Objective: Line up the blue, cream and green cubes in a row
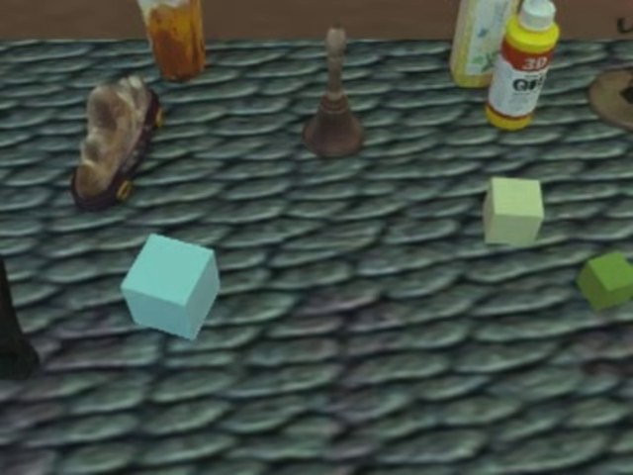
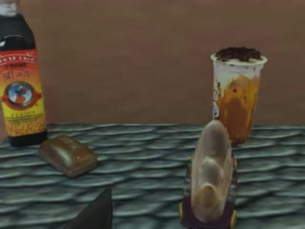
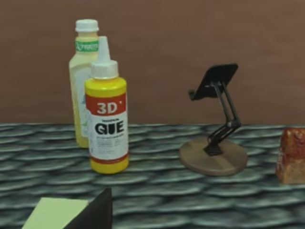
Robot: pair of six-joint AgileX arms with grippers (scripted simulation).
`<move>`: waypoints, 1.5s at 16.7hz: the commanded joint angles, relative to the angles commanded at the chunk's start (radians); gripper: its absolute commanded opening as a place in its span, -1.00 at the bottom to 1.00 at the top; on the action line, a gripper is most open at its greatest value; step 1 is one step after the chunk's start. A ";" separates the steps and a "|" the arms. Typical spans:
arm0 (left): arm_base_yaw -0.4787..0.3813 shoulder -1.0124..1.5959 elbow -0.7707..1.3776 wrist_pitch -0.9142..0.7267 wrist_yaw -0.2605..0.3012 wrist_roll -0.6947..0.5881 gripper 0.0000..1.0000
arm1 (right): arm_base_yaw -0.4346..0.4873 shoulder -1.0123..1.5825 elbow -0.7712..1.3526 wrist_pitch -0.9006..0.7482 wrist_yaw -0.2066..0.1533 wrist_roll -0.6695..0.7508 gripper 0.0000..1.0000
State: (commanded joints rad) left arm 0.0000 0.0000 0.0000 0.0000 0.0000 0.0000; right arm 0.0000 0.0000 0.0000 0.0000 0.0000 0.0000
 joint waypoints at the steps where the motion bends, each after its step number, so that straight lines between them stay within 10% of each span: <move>1: 0.000 0.000 0.000 0.000 0.000 0.000 1.00 | 0.000 0.000 0.000 0.000 0.000 0.000 1.00; 9: 0.000 0.000 0.000 0.000 0.000 0.000 1.00 | 0.022 0.291 0.260 -0.186 -0.002 -0.034 1.00; 25: 0.000 0.000 0.000 0.000 0.000 0.000 1.00 | 0.107 1.763 1.295 -0.982 0.005 -0.193 1.00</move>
State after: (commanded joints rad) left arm 0.0000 0.0000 0.0000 0.0000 0.0000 0.0000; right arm 0.1067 1.7630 1.2947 -0.9820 0.0046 -0.1934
